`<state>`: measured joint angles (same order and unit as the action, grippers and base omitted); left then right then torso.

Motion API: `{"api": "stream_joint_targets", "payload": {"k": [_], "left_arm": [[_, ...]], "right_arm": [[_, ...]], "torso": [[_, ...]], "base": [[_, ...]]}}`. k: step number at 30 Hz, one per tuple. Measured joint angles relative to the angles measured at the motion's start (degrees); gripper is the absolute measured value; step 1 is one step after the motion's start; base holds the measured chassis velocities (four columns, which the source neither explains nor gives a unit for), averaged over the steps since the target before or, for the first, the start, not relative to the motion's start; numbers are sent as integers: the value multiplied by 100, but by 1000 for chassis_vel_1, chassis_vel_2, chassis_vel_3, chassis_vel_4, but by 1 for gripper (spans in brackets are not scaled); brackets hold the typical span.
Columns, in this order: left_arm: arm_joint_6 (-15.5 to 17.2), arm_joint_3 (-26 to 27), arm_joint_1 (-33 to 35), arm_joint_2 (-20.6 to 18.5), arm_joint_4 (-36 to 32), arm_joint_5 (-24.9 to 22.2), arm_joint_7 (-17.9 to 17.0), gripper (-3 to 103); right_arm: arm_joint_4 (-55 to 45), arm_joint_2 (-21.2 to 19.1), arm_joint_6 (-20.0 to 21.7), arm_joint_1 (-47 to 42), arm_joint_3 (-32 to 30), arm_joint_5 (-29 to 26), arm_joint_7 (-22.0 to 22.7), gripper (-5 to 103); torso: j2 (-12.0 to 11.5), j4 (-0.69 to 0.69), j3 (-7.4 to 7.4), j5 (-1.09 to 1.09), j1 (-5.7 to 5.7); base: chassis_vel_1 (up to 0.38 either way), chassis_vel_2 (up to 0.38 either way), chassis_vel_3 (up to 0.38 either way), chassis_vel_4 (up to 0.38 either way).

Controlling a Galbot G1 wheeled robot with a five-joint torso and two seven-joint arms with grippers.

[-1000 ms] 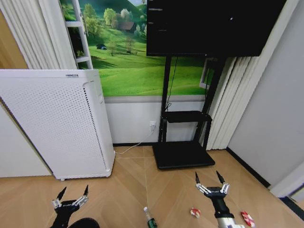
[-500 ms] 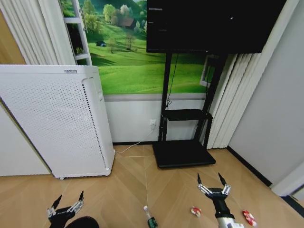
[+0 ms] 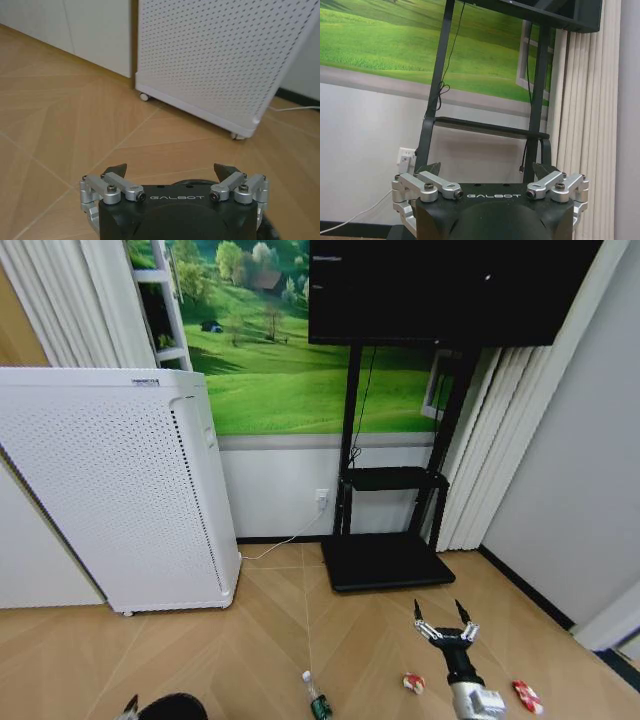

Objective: Pick up the trash bin and place the garbage on the floor into it.

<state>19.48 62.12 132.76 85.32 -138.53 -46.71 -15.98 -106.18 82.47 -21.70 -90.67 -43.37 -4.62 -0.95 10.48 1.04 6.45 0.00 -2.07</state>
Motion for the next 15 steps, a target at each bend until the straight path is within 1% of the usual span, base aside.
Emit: {"api": "stream_joint_targets", "payload": {"k": [1, 3, 4, 5, 6, 7, 9, 10, 15], "left_arm": [[0, 0, 0, 0, 0, 0, 0, 96], [-7, 75, 91, -64, 147, 219, -16, 97], [-7, 75, 91, -64, 147, 219, -16, 97], [-40, 88, 172, -87, 233, 370, 23, 97], [-199, 66, 303, -98, 398, 712, 176, 98], [-269, 36, 339, -98, 488, 843, 266, 98], [-269, 36, 339, -98, 488, 843, 266, 98], [-333, -16, 352, -105, 608, 973, 386, 98], [-356, -47, 352, -114, 683, 1040, 453, 98]], "right_arm": [[0, 0, 0, 0, 0, 0, 0, 100], [144, 0, 4, 141, 27, -21, -7, 100], [144, 0, 4, 141, 27, -21, -7, 100], [225, 8, 4, 197, 29, -35, -18, 100], [356, 29, -34, 271, 13, -68, -50, 100], [415, 39, -62, 291, 1, -86, -67, 100], [415, 39, -62, 291, 1, -86, -67, 100], [491, 48, -95, 315, -12, -109, -84, 100], [532, 52, -115, 326, -17, -120, -91, 100]], "torso": [[0, 0, 0, 0, 0], [4, 1, 4, -1, -1], [4, 1, 4, -1, -1], [9, 1, 7, -1, -3], [15, 1, 11, 0, -5], [17, 0, 12, 0, -5], [17, 0, 12, 0, -5], [20, 0, 14, 0, -6], [21, 1, 16, -1, -7]], "base": [[0, 0, 0, 0], [0, 0, 0, 0], [0, 0, 0, 0], [0, 0, 0, 0], [0, 0, 0, 0], [0, 0, 0, 0], [0, 0, 0, 0], [0, 0, 0, 0], [0, 0, 0, 0]]}}
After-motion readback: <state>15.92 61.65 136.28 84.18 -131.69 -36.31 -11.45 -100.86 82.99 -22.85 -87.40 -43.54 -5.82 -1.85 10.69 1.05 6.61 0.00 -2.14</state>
